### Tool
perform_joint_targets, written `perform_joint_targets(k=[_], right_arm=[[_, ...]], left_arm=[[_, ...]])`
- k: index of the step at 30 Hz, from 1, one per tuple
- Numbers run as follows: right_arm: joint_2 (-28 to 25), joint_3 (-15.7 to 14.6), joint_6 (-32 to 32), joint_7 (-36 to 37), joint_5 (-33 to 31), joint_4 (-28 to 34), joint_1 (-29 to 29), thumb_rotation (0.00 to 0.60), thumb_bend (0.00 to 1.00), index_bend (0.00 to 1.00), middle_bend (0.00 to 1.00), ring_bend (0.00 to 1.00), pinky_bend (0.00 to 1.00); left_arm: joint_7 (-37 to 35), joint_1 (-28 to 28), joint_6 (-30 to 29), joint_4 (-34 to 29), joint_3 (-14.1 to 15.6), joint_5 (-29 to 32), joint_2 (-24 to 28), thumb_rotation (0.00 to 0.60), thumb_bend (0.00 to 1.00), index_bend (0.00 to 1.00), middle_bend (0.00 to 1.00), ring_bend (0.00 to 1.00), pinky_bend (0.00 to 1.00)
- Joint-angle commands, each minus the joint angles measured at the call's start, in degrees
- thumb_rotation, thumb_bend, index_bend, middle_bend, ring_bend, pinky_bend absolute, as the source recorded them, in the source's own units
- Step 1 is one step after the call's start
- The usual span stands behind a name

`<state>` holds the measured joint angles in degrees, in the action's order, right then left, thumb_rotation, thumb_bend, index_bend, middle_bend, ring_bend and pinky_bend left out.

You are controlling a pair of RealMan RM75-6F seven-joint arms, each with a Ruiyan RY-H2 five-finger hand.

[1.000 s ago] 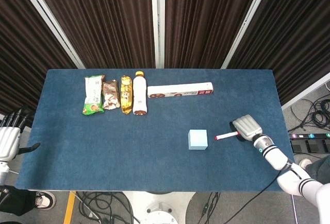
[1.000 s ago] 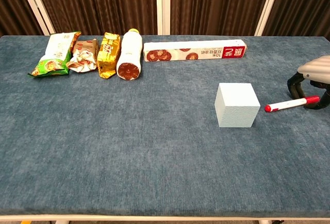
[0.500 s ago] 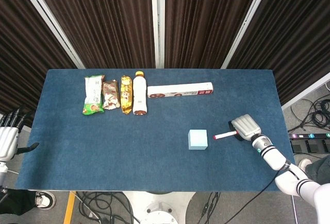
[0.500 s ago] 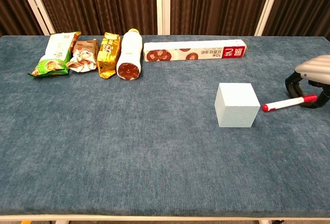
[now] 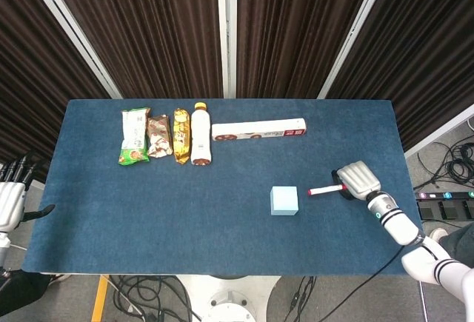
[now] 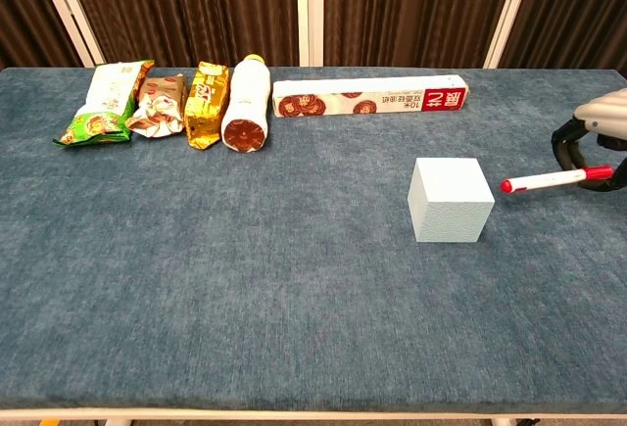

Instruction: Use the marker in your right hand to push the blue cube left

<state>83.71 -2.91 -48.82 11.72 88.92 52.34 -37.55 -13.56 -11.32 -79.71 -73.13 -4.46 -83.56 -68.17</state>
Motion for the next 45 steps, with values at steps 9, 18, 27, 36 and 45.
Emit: perform_joint_targets(k=[9,18,27,36,45], right_arm=[[-4.9,0.8,-5.7,-6.2,-3.1,11.0,5.2,0.600,0.31,0.63,0.59,0.96,1.00],[-4.2,2.1,-3.9,-12.4,-5.6,14.9,5.0,0.600,0.31,0.64,0.59,0.96,1.00],[-1.0,3.4,-1.4,-16.1,-8.0,14.7,4.0,0.600,0.31,0.64,0.59,0.96,1.00],[2.7,5.6,0.1,-19.0,-9.6,15.5,1.7,0.600,0.32,0.65,0.60,0.96,1.00],[4.5,7.2,0.0,-22.1,-11.3,18.2,0.5,0.600,0.32,0.65,0.60,0.97,1.00]], left_arm=[[-0.4,-0.1,-0.1,-0.4,-0.1,-0.2,0.2,0.600,0.04,0.18,0.11,0.01,0.10],[-1.6,0.7,-1.1,-0.5,-0.1,-0.1,0.9,0.600,0.04,0.18,0.11,0.01,0.10],[-3.7,1.4,-1.5,0.8,-0.2,0.3,1.3,0.600,0.04,0.18,0.11,0.01,0.10],[-4.8,1.5,-1.2,2.2,-0.3,0.4,1.2,0.600,0.04,0.18,0.11,0.01,0.10],[-4.9,1.5,-1.0,2.7,-0.3,0.5,0.9,0.600,0.04,0.18,0.11,0.01,0.10]])
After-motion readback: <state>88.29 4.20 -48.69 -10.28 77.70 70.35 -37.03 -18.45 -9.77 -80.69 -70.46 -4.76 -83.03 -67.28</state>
